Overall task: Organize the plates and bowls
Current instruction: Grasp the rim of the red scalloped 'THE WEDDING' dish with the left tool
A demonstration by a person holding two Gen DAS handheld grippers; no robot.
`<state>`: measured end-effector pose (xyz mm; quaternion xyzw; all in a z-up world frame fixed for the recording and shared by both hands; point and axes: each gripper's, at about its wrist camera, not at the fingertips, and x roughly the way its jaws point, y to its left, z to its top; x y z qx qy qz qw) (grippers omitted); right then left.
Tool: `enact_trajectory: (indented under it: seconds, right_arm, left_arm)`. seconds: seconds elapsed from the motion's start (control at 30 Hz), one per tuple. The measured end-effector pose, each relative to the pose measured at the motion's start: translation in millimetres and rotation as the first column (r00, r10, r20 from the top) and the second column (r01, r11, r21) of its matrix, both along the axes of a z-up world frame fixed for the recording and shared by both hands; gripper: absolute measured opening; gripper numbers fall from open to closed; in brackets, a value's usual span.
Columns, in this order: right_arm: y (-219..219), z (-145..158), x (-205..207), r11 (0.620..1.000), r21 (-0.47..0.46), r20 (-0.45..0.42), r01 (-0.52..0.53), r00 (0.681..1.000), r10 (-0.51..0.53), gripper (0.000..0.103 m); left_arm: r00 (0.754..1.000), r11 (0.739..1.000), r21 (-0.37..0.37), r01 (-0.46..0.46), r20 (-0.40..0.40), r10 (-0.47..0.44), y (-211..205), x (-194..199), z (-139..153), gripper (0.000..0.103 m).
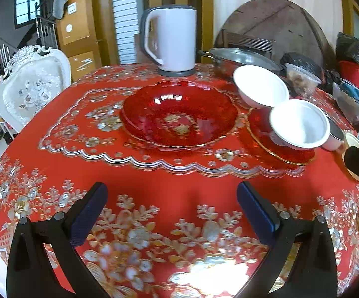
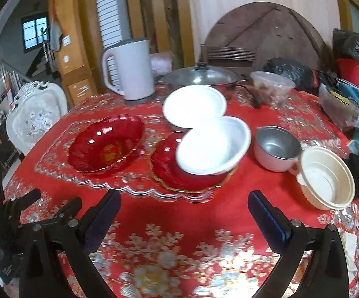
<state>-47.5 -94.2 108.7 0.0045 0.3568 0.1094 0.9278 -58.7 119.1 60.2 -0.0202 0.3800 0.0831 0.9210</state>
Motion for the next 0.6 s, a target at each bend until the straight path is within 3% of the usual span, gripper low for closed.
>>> enact_trajectory:
  seconds: [0.17,0.27,0.6]
  right_arm:
    - [22,3,14,0.999,-0.012,-0.013,-0.042,0.999,0.042,0.103]
    - [33,9,32,0.995,0.035,-0.044,-0.089,0.995,0.091,0.103]
    - [85,0,120,0.988,0.029,-0.146,-0.154,0.977,0.157,0.102]
  left_arm:
    - [1.0,1.0,0.015,-0.02,-0.013,0.02,17,5,2,0.103]
    - [0.999,0.999,-0.011,-0.046,0.001,0.046,40,14,10,0.103]
    - [0.996,0.994,-0.063,-0.086,-0.013,0.086,86,56,14,0.103]
